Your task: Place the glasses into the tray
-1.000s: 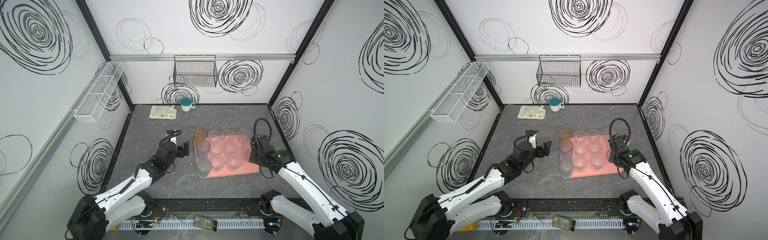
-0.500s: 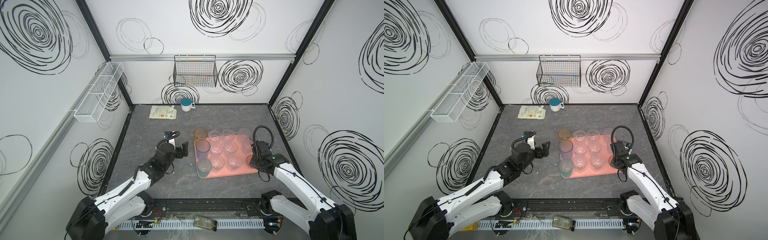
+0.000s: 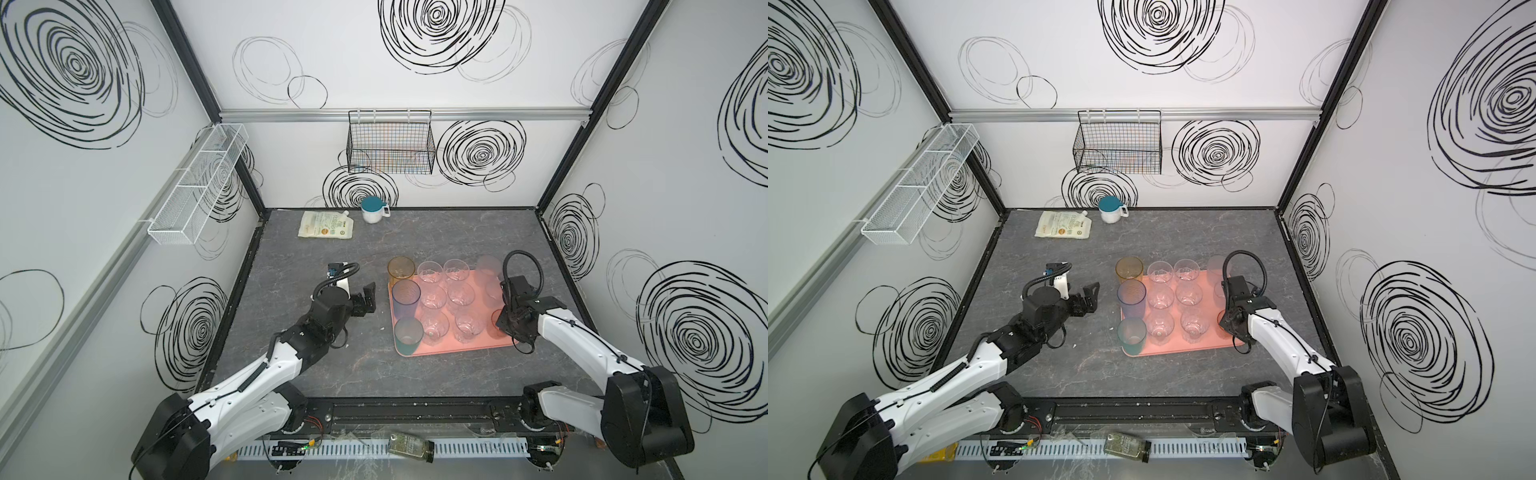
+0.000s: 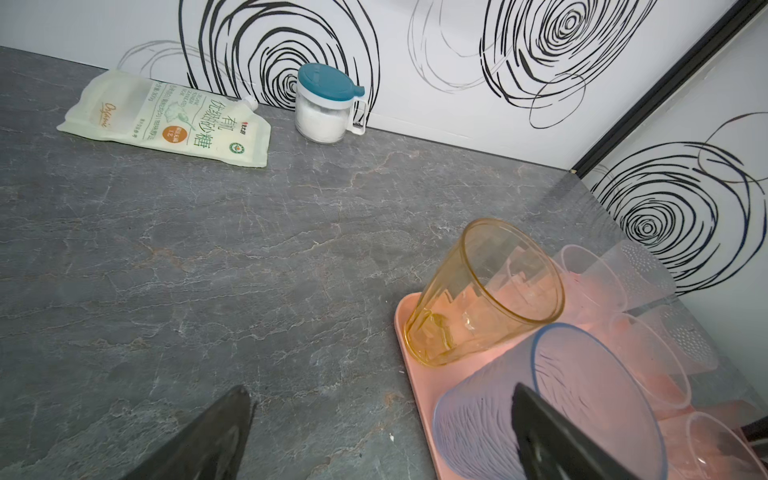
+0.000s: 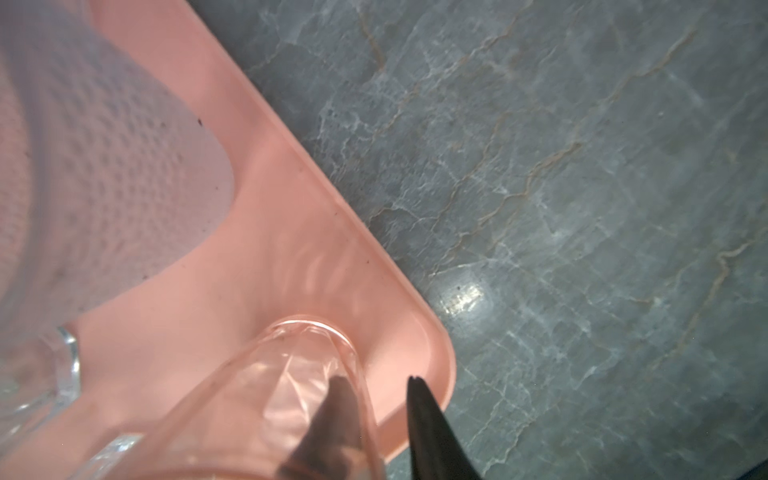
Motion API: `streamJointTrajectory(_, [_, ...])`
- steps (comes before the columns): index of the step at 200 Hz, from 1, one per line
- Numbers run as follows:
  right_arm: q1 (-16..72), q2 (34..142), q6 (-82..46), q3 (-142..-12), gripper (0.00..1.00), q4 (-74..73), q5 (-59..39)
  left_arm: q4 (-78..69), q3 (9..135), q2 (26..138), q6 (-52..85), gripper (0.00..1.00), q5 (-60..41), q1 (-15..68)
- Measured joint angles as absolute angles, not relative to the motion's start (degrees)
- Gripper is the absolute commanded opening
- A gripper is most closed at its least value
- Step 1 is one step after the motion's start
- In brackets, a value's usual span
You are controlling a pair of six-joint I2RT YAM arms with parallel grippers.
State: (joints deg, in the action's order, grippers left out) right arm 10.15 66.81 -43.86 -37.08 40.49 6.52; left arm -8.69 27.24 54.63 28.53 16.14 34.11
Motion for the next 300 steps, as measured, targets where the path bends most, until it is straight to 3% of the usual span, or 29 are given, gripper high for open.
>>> streamJointTrajectory(22, [9.6, 66.0, -42.8, -41.4, 0.52, 41.5, 5.6, -8.7, 27.1, 54.2, 28.5, 1.0, 16.9, 34.1])
streamJointTrajectory(62, [7.4, 58.5, -40.0, -46.1, 0.6, 38.8, 6.2, -8.3, 27.1, 52.4, 28.5, 0.99, 19.4, 32.8])
streamJointTrajectory(85, [4.6, 55.8, -38.7, -44.8, 0.64, 27.3, 9.9, -8.7, 27.1, 51.0, 29.1, 0.98, 22.6, 30.1])
streamJointTrajectory(113, [2.5, 62.5, -36.8, -44.6, 0.68, 11.4, 16.9, -10.0, 27.0, 51.9, 29.0, 0.99, 30.7, 27.6])
streamJointTrajectory(149, [0.4, 69.0, -31.0, -34.9, 0.71, -7.3, 24.7, -24.0, 22.0, 59.2, 20.6, 0.96, 44.2, 26.4])
streamJointTrajectory(180, [-0.1, 69.4, -26.6, -29.1, 0.71, -15.5, 30.0, -35.2, 15.7, 61.2, 9.8, 0.96, 49.0, 25.9])
streamJointTrajectory(246, [-2.0, 73.3, -18.0, -16.9, 0.71, -37.1, 30.3, -54.6, 11.1, 71.5, 0.5, 0.96, 47.8, 23.2])
streamJointTrajectory(300, [-2.5, 75.9, -15.0, -14.9, 0.71, -48.6, 25.5, -62.6, 8.0, 72.6, 1.5, 0.96, 34.0, 13.6])
